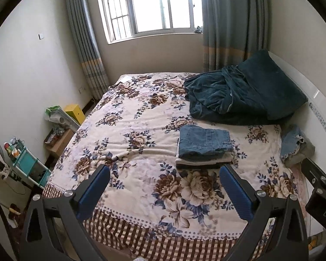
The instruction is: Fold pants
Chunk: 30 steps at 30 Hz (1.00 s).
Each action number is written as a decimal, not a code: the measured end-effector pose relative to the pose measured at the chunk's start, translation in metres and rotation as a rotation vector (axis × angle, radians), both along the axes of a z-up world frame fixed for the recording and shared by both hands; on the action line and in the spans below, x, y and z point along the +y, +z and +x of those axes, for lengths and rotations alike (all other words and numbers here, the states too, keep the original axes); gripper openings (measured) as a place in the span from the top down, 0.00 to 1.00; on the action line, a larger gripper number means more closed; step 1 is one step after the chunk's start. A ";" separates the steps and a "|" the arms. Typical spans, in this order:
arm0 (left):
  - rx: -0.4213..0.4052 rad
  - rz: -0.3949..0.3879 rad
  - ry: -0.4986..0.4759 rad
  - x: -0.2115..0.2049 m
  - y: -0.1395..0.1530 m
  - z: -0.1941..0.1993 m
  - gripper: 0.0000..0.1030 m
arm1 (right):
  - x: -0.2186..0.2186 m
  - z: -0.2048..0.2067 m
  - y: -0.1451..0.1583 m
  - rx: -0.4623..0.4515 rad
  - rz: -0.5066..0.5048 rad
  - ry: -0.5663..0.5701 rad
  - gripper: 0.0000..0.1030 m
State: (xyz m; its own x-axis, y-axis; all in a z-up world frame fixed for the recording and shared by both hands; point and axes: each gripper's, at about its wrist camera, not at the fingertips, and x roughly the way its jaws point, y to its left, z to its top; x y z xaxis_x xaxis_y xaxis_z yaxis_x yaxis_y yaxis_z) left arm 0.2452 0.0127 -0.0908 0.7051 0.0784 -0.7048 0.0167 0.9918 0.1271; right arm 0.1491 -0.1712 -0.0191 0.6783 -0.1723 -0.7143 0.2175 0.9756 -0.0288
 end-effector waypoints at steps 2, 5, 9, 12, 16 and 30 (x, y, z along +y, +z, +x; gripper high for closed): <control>-0.006 0.001 0.007 0.001 0.001 -0.001 0.00 | 0.002 0.000 -0.004 -0.002 0.000 0.000 0.00; -0.011 -0.001 0.007 0.002 0.002 -0.003 0.00 | 0.006 -0.004 -0.006 -0.004 0.008 -0.003 0.00; -0.014 -0.001 0.010 0.003 0.003 -0.004 0.00 | 0.009 -0.007 -0.006 -0.003 0.018 -0.001 0.00; -0.020 0.002 0.010 0.002 0.004 -0.004 0.00 | 0.010 -0.008 -0.005 -0.002 0.021 -0.002 0.00; -0.022 0.006 0.012 0.003 0.008 -0.004 0.00 | 0.010 -0.007 -0.005 0.001 0.025 -0.002 0.00; -0.010 -0.011 0.010 0.005 0.011 -0.012 0.00 | 0.016 -0.014 -0.003 0.013 0.035 0.008 0.00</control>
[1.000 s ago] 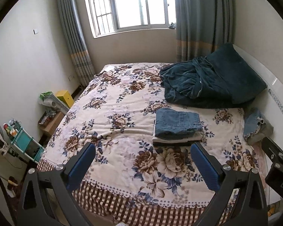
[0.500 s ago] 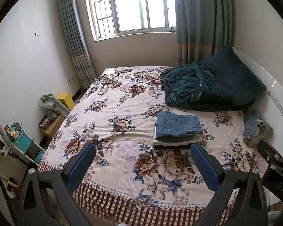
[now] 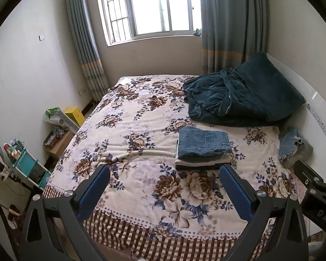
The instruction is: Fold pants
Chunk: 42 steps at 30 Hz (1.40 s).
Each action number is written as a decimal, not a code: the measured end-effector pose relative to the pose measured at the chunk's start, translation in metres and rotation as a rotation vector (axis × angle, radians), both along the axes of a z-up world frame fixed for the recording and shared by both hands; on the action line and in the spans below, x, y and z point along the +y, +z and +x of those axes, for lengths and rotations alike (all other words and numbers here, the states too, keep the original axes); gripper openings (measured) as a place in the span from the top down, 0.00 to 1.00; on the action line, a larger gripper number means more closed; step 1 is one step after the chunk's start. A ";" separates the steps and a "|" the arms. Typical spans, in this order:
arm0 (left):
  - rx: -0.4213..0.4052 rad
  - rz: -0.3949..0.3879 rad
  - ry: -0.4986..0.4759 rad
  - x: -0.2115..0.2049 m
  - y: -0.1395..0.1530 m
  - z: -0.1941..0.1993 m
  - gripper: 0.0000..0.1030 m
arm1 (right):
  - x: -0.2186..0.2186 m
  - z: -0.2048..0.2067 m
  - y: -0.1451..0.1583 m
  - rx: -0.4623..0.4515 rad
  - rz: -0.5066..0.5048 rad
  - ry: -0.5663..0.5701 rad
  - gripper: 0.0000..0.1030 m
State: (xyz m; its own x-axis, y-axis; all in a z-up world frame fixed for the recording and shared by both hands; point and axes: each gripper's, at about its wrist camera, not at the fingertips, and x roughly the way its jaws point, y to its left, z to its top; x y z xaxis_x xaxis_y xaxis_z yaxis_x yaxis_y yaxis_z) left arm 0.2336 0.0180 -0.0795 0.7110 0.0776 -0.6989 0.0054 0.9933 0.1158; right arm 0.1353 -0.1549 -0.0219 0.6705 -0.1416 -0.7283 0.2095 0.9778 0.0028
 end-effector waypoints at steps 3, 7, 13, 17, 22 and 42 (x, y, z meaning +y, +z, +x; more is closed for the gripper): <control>-0.002 0.000 0.005 0.001 0.001 -0.001 0.00 | -0.003 0.002 0.002 0.003 -0.002 0.004 0.00; 0.002 -0.007 0.003 0.002 0.001 -0.001 0.00 | -0.003 0.002 0.003 0.002 -0.010 0.007 0.00; 0.000 0.000 0.007 0.002 0.002 -0.002 0.00 | -0.002 0.001 0.004 -0.001 -0.009 0.007 0.00; -0.002 -0.003 0.008 0.004 0.003 -0.003 0.00 | -0.006 0.006 0.006 -0.001 -0.011 0.013 0.00; -0.001 -0.001 0.009 0.004 0.003 -0.003 0.00 | -0.008 0.009 0.006 0.003 -0.005 0.016 0.00; -0.005 -0.012 -0.001 0.008 0.009 0.000 0.00 | -0.011 0.015 0.012 -0.006 -0.014 0.027 0.00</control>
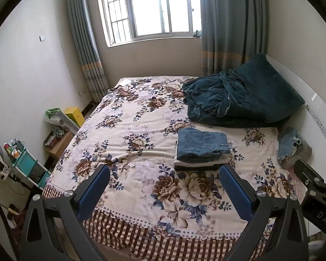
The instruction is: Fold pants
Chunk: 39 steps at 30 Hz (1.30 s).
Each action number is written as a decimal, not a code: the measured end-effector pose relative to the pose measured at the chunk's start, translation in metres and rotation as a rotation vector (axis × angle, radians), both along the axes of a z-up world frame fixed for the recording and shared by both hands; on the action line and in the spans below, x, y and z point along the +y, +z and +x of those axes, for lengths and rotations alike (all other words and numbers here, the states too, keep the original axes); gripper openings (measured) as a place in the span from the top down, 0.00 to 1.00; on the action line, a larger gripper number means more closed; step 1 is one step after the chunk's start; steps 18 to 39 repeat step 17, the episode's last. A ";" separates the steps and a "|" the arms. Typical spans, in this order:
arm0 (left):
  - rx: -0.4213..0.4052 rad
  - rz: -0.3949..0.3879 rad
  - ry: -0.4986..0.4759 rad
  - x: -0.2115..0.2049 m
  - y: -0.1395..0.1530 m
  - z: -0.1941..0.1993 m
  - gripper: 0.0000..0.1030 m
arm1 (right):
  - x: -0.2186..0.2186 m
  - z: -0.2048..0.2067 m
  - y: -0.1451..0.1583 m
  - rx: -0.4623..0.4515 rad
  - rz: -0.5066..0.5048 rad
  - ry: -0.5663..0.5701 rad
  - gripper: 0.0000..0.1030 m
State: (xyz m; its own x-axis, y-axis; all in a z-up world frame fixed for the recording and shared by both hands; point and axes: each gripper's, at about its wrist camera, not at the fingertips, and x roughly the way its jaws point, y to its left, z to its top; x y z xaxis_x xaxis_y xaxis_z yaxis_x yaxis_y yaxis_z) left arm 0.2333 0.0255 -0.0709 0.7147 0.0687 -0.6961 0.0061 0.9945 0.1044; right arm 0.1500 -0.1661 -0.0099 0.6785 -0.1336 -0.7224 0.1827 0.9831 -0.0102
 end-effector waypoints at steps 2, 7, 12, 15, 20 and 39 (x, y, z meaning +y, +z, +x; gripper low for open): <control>0.000 0.001 -0.001 0.001 0.001 0.001 0.00 | -0.001 0.000 0.000 -0.001 -0.001 0.001 0.00; 0.001 -0.001 -0.005 0.001 0.001 0.001 0.00 | 0.000 0.000 0.000 -0.001 0.001 0.001 0.00; 0.001 -0.004 -0.008 0.000 0.001 0.001 0.00 | 0.001 0.001 0.002 0.000 0.004 0.002 0.00; -0.010 -0.011 -0.012 0.003 0.002 0.000 0.00 | 0.001 0.001 0.002 0.001 0.003 0.003 0.00; -0.011 -0.019 -0.020 0.004 0.003 0.000 0.00 | 0.000 0.001 0.002 -0.001 0.008 0.004 0.00; -0.011 -0.019 -0.020 0.004 0.003 0.000 0.00 | 0.000 0.001 0.002 -0.001 0.008 0.004 0.00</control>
